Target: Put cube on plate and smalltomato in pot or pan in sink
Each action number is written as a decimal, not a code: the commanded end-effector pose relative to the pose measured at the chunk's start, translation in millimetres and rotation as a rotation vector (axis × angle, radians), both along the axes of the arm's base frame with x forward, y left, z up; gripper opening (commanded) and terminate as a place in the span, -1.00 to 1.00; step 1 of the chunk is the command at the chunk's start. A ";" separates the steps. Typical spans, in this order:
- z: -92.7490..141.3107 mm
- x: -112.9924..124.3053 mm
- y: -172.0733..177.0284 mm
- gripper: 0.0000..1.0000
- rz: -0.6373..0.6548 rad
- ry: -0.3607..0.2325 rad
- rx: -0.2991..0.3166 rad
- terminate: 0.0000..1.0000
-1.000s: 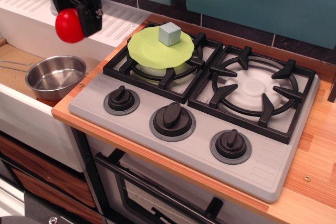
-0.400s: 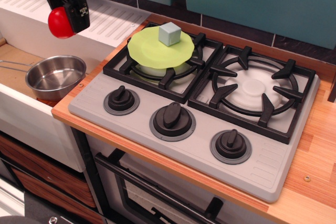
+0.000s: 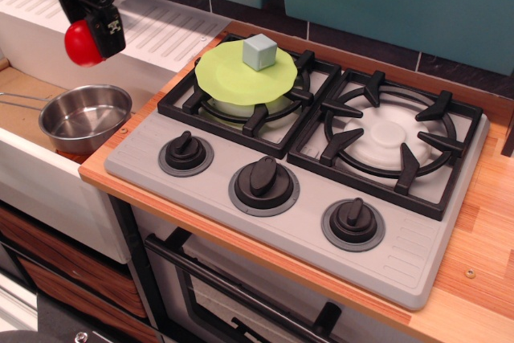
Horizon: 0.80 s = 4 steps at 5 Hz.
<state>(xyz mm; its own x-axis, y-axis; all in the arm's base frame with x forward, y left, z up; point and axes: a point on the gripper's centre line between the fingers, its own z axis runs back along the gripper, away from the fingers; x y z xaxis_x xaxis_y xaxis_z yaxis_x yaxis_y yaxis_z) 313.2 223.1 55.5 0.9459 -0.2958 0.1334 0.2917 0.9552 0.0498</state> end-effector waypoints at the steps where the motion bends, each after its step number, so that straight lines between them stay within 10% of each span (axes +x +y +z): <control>1: -3.1 0.7 16.5 -1.00 -0.010 -0.079 0.011 -1.00; 3: -15.3 6.4 23.8 -1.00 -0.031 -0.101 -0.006 -1.00; 4: -14.0 9.0 22.9 1.00 -0.035 -0.101 0.006 -1.00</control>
